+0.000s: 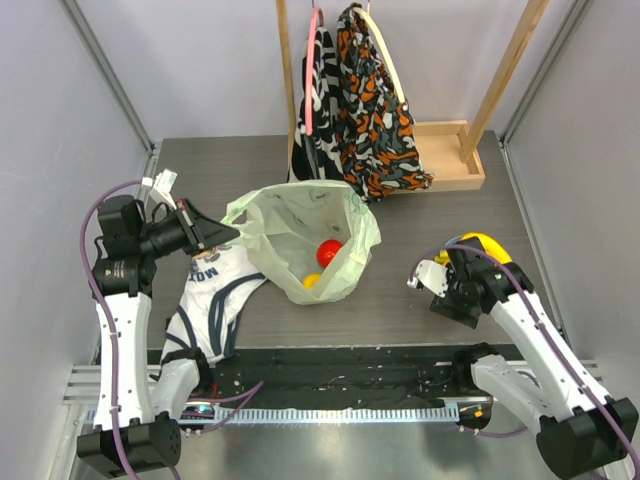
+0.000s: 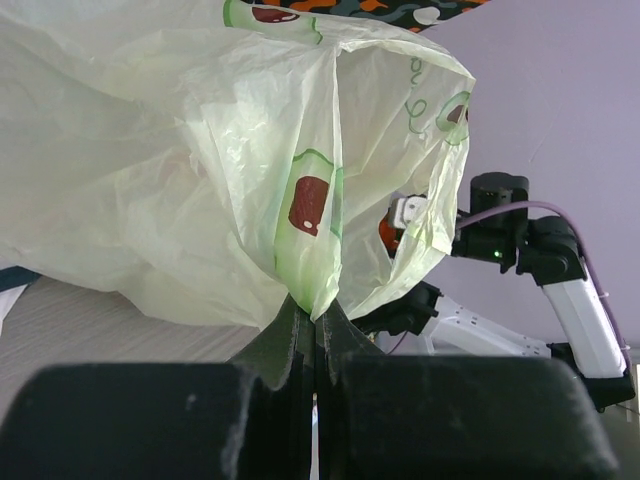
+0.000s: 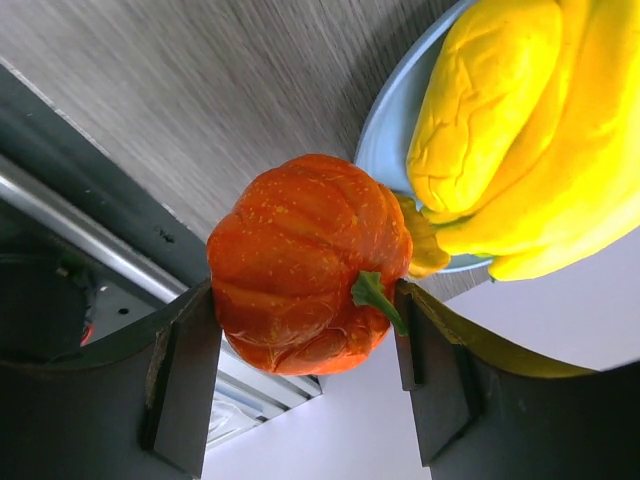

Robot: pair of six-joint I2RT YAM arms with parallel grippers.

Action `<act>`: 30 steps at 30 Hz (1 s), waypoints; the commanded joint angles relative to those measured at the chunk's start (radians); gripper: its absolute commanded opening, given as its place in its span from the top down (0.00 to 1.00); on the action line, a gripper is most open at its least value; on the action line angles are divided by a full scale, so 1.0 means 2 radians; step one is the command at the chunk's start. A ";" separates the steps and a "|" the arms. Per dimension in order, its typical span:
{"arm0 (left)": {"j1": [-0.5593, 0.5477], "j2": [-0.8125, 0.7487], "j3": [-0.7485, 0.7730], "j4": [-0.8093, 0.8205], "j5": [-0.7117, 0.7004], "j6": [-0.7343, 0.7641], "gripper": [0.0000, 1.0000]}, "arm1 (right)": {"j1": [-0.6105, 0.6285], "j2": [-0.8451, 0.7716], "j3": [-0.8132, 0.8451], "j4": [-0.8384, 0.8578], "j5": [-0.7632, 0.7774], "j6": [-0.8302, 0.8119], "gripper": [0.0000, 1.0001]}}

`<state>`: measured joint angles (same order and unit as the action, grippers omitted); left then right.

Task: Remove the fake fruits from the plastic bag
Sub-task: Place the fake fruit on the plate.

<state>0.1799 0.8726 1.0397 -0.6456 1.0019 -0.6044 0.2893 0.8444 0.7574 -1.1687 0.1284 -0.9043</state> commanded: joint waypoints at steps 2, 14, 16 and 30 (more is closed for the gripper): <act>0.003 0.001 0.006 0.016 0.003 -0.008 1.00 | -0.054 0.054 -0.005 0.099 -0.007 -0.049 0.99; 0.005 0.009 0.002 0.014 -0.002 -0.003 1.00 | -0.214 0.137 -0.018 0.148 -0.053 -0.181 0.98; 0.006 0.009 0.002 0.014 -0.002 -0.003 1.00 | -0.214 0.132 -0.023 0.153 -0.058 -0.182 0.94; 0.004 0.009 -0.011 0.016 0.001 -0.003 1.00 | -0.214 0.064 -0.015 0.168 -0.034 -0.130 0.26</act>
<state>0.1856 0.9009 1.0264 -0.6445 0.9943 -0.6056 -0.1352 1.0237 0.6937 -0.8448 0.0322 -1.1980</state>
